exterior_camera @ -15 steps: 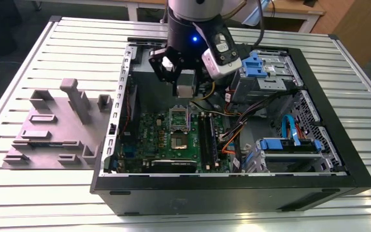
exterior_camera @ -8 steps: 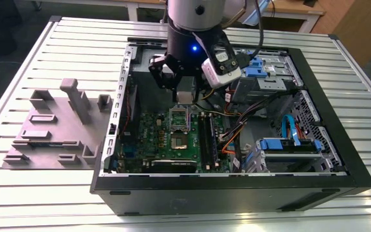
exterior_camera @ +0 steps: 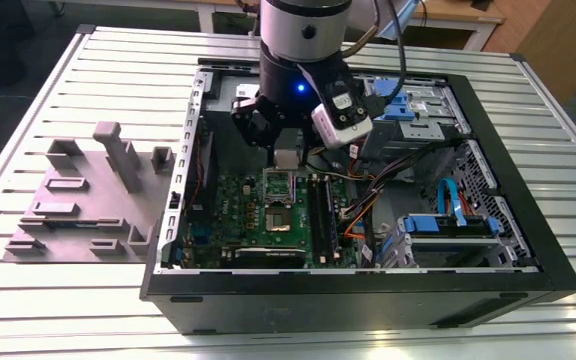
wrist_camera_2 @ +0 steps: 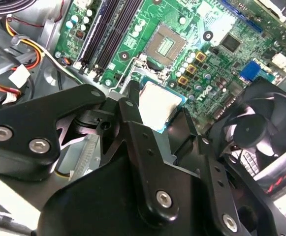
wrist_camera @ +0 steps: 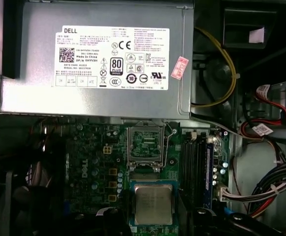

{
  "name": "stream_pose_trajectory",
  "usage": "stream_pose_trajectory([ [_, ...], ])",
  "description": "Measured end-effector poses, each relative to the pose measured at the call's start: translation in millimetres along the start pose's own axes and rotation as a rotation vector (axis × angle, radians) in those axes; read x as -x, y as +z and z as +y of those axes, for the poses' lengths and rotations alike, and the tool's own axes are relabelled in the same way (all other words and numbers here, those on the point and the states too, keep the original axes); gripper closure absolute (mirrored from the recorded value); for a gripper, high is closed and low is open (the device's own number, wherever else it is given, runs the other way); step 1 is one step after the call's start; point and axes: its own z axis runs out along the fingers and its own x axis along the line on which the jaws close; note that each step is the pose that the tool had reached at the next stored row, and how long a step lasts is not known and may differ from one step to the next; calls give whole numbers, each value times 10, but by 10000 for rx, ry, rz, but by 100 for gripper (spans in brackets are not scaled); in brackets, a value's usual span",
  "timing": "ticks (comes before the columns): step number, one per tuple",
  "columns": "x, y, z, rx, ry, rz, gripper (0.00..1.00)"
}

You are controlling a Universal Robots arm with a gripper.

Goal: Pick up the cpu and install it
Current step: 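Pick up the cpu and move it towards the insertion slot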

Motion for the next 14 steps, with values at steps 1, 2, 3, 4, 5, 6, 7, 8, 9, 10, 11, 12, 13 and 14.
stream_pose_trajectory([
  [1, 0, 11, -5, -2, 0, 0, 53],
  [2, 0, 21, -12, -3, -1, 1, 53],
  [3, 0, 32, -17, -2, 0, 0, 53],
  [4, -1, 43, -23, -3, 0, 1, 53],
  [5, -1, 54, -31, -3, 0, 1, 53],
  [6, -1, 67, -37, -1, 0, -1, 53],
  [7, -2, 80, -38, -4, 1, -1, 53],
  [8, -2, 93, -39, -8, 1, 0, 53],
  [9, -2, 108, -39, -9, 1, 0, 53],
  [10, -2, 126, -40, -9, 1, 0, 53],
  [11, -2, 144, -41, -10, 0, 0, 53],
  [12, -2, 162, -41, -11, 0, 0, 53],
  [13, -2, 179, -42, -11, 0, 0, 53],
  [14, -2, 198, -42, -11, 0, 0, 53],
])
